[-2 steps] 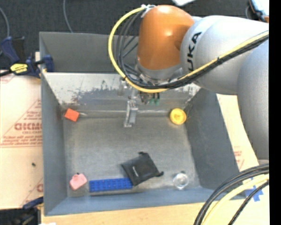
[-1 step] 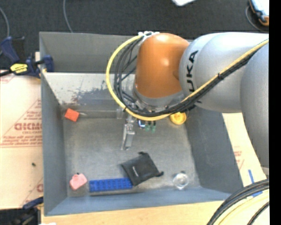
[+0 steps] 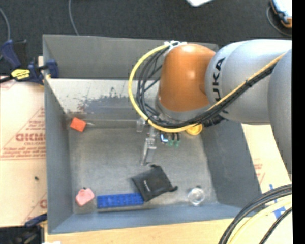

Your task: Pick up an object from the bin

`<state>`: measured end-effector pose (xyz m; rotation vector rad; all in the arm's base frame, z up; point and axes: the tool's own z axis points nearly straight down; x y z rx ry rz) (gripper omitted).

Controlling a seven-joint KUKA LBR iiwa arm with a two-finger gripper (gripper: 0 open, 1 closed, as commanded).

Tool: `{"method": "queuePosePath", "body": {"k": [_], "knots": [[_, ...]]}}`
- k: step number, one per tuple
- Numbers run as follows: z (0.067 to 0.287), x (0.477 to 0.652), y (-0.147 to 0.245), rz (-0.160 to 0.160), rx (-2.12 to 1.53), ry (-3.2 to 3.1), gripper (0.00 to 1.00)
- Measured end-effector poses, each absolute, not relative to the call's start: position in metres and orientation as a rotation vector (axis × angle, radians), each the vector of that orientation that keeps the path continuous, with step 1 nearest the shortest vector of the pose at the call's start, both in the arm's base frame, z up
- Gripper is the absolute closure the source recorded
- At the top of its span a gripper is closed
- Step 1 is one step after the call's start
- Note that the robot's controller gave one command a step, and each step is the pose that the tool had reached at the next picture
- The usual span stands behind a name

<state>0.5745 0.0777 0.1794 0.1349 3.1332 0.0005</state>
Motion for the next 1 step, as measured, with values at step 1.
{"method": "queuePosePath", "body": {"k": [1], "knots": [[0.1443,0.5184,0.0735,0.0,0.13,3.148,0.0]]}}
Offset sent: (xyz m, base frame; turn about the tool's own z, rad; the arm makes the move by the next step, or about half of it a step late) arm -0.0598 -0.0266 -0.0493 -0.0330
